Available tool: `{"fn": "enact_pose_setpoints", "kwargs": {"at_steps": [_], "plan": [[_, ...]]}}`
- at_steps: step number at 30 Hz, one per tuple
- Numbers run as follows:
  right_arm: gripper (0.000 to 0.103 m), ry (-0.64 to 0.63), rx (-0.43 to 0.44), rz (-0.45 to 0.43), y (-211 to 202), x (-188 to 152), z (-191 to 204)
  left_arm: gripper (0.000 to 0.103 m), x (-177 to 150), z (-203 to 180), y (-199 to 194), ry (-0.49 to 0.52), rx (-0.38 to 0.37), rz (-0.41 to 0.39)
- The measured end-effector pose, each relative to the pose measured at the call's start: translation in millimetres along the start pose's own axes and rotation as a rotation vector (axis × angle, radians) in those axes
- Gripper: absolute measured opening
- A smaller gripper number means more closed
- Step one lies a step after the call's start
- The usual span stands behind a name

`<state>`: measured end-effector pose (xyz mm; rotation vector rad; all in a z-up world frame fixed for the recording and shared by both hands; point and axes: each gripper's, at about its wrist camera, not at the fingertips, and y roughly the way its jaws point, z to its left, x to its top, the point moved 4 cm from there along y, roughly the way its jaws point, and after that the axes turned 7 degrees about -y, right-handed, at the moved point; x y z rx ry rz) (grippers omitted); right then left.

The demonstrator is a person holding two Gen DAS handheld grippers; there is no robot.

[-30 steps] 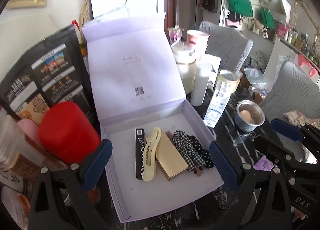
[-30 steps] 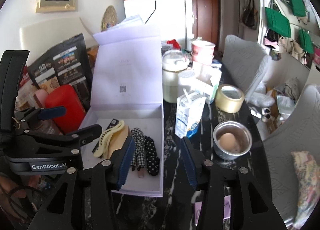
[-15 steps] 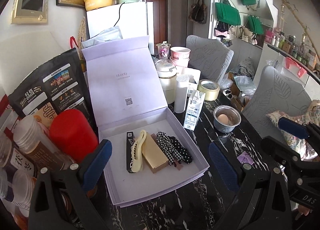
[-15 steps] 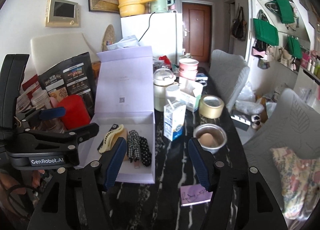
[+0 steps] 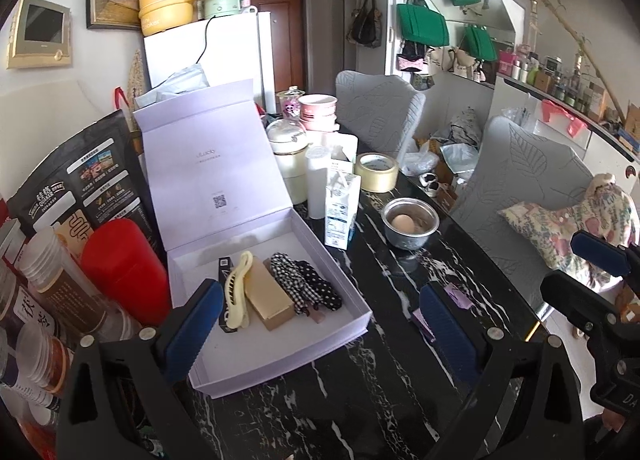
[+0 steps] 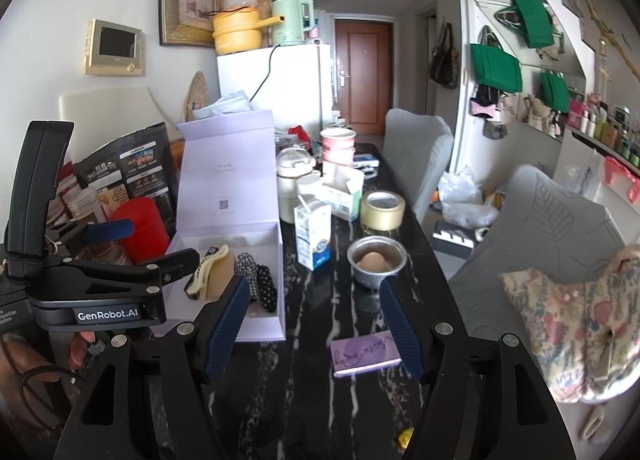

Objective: Organize rigid objects
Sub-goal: 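Move both grippers over the table toward the purple box and lollipop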

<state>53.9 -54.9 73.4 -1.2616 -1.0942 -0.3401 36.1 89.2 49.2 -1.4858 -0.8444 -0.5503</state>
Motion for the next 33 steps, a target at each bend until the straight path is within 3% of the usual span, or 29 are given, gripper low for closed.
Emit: {"fn": "enact_pose_setpoints", "kwargs": {"at_steps": [14, 21, 33], "plan": [[0.068, 0.095, -0.062, 0.063, -25, -68, -27, 0.100, -42, -54, 4, 0.092, -0.124, 0.068], [0.068, 0.104, -0.169, 0.098, -28, -98, -39, 0.100, -60, -74, 17, 0.125, -0.167, 0.100], [0.068, 0.191, -0.169, 0.143, -8, -138, -65, 0.100, -78, -103, 59, 0.161, -0.283, 0.166]]}}
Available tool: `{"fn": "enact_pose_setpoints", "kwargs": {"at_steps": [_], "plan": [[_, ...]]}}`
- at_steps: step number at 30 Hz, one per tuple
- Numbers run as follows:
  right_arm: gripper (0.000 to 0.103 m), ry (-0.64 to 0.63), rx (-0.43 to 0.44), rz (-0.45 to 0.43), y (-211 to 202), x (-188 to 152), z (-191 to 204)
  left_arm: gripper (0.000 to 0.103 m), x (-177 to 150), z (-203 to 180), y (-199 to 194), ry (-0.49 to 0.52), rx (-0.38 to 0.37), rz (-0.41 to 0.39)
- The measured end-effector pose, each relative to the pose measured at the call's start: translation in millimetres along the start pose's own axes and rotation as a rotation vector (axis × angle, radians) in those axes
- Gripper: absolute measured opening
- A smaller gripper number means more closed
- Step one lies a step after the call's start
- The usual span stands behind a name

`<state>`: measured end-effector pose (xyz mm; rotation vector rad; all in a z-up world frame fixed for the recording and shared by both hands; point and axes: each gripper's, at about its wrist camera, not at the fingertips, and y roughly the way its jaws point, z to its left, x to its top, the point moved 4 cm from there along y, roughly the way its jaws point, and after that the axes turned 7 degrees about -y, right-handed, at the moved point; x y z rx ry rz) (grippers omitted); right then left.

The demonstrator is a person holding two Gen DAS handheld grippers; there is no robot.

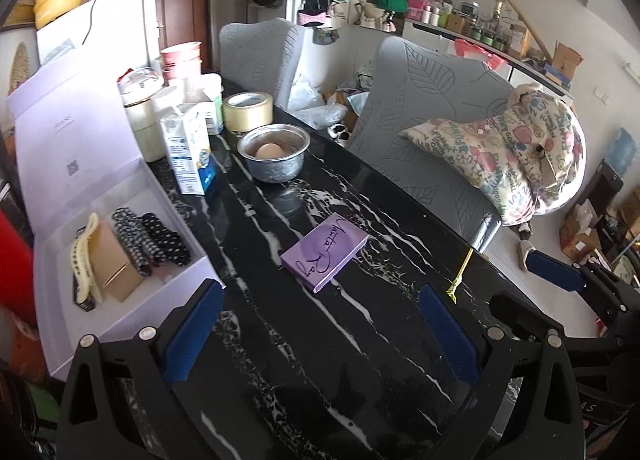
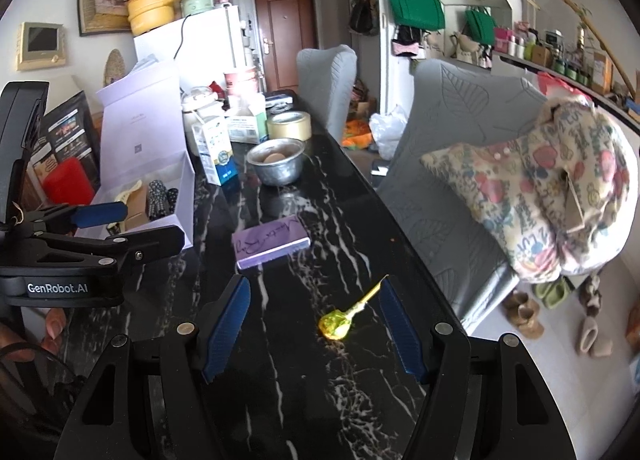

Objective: Organize rigid objects
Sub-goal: 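Move both grippers over the table toward the purple box and lollipop, then grasp the purple Manta Ray box with the left gripper while the right grasps the yellow lollipop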

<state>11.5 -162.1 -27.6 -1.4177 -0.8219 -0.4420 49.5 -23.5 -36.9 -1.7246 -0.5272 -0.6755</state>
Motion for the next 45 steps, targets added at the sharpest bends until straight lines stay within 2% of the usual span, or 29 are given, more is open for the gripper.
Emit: {"fn": "enact_pose_setpoints", "kwargs": {"at_steps": [7, 14, 20, 24, 33, 34, 36, 40, 42, 44, 45], "plan": [[0.068, 0.039, 0.020, 0.061, 32, -13, -14, 0.100, 4, -4, 35, 0.028, -0.024, 0.024], [0.068, 0.071, 0.027, 0.119, 60, -26, -22, 0.100, 8, -3, 78, 0.061, -0.001, 0.087], [0.068, 0.084, 0.024, 0.155, 78, -31, -28, 0.100, 9, 1, 108, 0.050, -0.025, 0.129], [0.068, 0.095, 0.018, 0.177, 84, -34, -32, 0.100, 11, 2, 119, 0.069, -0.034, 0.129], [0.067, 0.100, 0.015, 0.204, 97, -36, -29, 0.100, 16, 8, 155, 0.054, -0.061, 0.218], [0.066, 0.104, 0.014, 0.202, 98, -36, -29, 0.100, 16, 9, 157, 0.053, -0.063, 0.223], [0.058, 0.106, 0.012, 0.210, 103, -37, -28, 0.100, 15, 8, 160, 0.064, -0.060, 0.222], [0.053, 0.107, 0.021, 0.208, 106, -37, -26, 0.100, 14, 6, 162, 0.079, -0.082, 0.225], [0.045, 0.100, 0.019, 0.206, 107, -37, -24, 0.100, 14, 6, 162, 0.076, -0.084, 0.222], [0.038, 0.091, 0.016, 0.204, 107, -37, -23, 0.093, 13, 6, 161, 0.080, -0.074, 0.215], [0.034, 0.088, 0.018, 0.202, 107, -37, -22, 0.085, 12, 5, 160, 0.093, -0.053, 0.211]]}}
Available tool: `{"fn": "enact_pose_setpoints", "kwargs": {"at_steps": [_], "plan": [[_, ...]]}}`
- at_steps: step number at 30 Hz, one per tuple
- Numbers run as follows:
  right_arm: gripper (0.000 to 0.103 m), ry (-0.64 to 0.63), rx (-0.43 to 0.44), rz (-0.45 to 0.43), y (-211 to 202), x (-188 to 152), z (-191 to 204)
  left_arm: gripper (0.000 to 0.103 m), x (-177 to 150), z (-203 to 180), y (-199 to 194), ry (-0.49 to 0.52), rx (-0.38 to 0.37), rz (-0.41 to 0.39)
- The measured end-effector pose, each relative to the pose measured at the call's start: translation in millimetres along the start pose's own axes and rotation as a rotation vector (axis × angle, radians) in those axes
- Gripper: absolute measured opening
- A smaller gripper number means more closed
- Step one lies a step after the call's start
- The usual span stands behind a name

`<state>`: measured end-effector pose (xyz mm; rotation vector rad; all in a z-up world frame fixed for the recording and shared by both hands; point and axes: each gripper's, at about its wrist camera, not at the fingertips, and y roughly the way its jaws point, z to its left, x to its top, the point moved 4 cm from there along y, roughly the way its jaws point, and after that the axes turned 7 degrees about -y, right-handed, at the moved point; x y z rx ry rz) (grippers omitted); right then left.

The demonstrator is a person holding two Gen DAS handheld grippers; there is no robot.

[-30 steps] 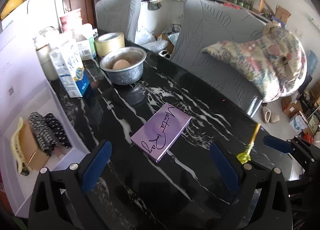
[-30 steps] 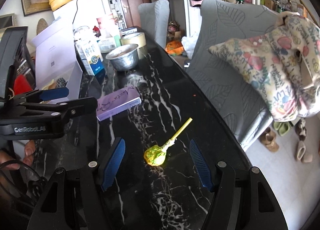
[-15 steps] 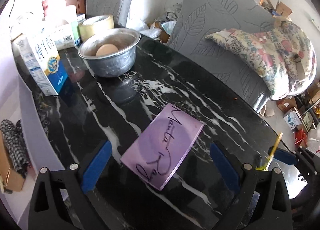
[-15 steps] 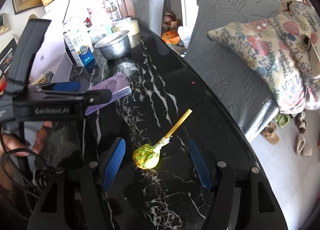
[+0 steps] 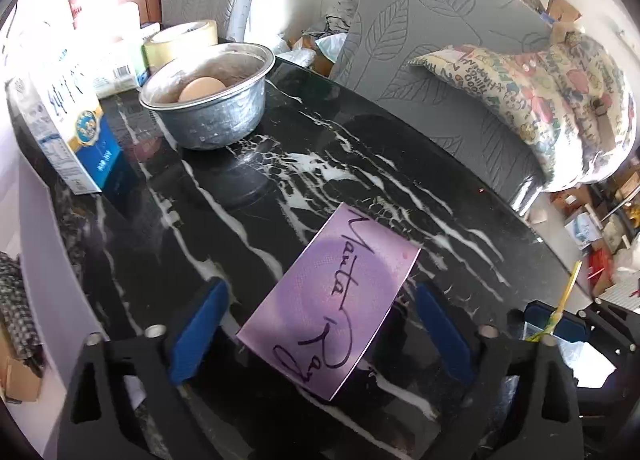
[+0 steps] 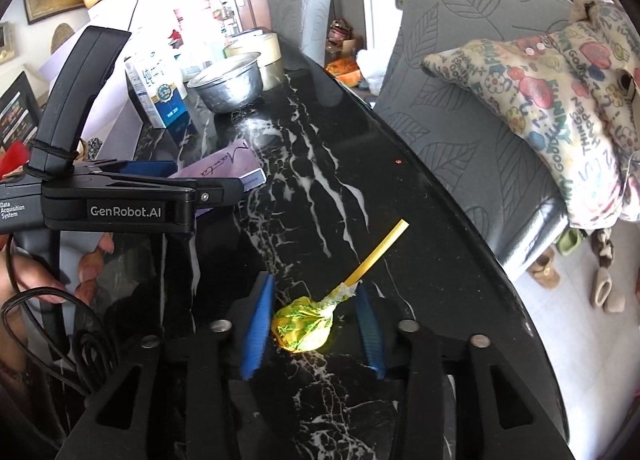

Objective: Organize rigid objects
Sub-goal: 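Grasp the purple Manta Ray box with the left gripper while the right grasps the yellow lollipop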

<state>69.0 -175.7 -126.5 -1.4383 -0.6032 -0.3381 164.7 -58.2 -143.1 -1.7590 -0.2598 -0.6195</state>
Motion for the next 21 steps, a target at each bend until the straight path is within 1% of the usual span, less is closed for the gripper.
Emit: {"fn": "enact_pose_setpoints", "kwargs": {"at_steps": [1, 2, 3, 4, 5, 6, 7, 10, 12, 18, 21], "plan": [[0.033, -0.005, 0.006, -0.001, 0, 0, 1, 0.078, -1, -1, -1, 0.007, 0.009, -0.002], [0.030, -0.010, 0.011, -0.003, -1, -1, 2, 0.075, -2, -2, -2, 0.014, 0.011, -0.006], [0.027, -0.014, 0.014, -0.005, -1, -1, 3, 0.067, -3, -4, -3, 0.019, 0.005, -0.014], [0.026, -0.020, 0.020, -0.006, -1, -1, 5, 0.061, -4, -4, -5, 0.021, 0.002, -0.019], [0.026, -0.026, 0.022, -0.007, -1, -1, 7, 0.058, -5, -5, -5, 0.024, 0.008, -0.026], [0.026, -0.034, 0.021, -0.008, -1, -2, 8, 0.053, -6, -5, -6, 0.027, 0.016, -0.032], [0.026, -0.039, 0.024, -0.008, -1, -2, 9, 0.051, -7, -6, -7, 0.030, 0.020, -0.039], [0.026, -0.051, 0.035, -0.020, -5, -3, 10, 0.050, -13, -7, -11, 0.018, 0.016, -0.045], [0.026, -0.052, 0.037, -0.023, -7, -4, 9, 0.050, -18, -7, -15, 0.006, 0.027, -0.040], [0.026, -0.068, 0.055, -0.040, -22, -11, 12, 0.050, -42, -6, -45, -0.014, 0.043, -0.059], [0.026, -0.076, 0.089, -0.036, -27, -18, 17, 0.050, -53, -7, -58, -0.012, 0.041, -0.065]]}}
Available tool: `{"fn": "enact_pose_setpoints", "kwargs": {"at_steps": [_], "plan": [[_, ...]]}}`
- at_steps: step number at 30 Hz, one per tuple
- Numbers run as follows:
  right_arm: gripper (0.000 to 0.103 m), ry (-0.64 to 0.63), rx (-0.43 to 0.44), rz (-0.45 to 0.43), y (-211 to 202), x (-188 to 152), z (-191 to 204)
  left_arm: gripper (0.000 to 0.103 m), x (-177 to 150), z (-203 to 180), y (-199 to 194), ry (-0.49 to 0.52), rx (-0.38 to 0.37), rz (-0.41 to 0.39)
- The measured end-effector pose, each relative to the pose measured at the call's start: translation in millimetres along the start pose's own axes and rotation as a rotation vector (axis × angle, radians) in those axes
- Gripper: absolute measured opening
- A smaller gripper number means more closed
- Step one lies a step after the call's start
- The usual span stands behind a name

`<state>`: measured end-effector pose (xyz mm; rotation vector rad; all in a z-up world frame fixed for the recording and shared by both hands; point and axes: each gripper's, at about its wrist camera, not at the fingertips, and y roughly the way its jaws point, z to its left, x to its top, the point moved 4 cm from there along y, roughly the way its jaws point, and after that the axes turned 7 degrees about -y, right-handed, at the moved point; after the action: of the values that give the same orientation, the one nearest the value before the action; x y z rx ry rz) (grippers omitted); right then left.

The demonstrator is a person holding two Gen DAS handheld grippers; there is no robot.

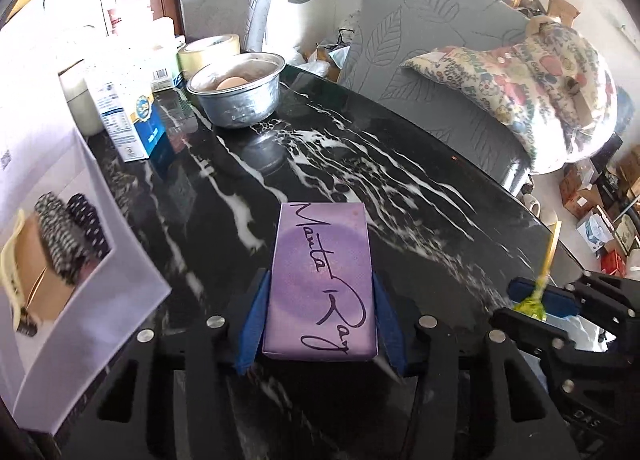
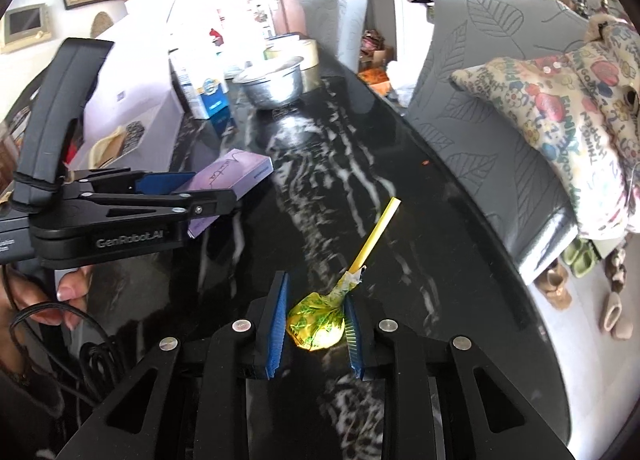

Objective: Organize rigid objects
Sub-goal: 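Grasp the purple Manta Ray box with the left gripper while the right grasps the yellow lollipop, then lift the purple box and lollipop and carry both toward the white box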

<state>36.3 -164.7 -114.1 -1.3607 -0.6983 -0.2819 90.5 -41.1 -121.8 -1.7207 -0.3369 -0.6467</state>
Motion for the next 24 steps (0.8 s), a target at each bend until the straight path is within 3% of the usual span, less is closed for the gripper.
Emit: {"fn": "enact_pose_setpoints", "kwargs": {"at_steps": [16, 24], "plan": [[0.026, -0.085, 0.115, 0.020, -18, -27, 43, 0.050, -61, 14, -48, -0.056, 0.022, 0.010], [0.026, -0.151, 0.133, 0.034, -15, -31, 65, 0.050, -89, 20, -59, -0.080, 0.037, 0.027]]}}
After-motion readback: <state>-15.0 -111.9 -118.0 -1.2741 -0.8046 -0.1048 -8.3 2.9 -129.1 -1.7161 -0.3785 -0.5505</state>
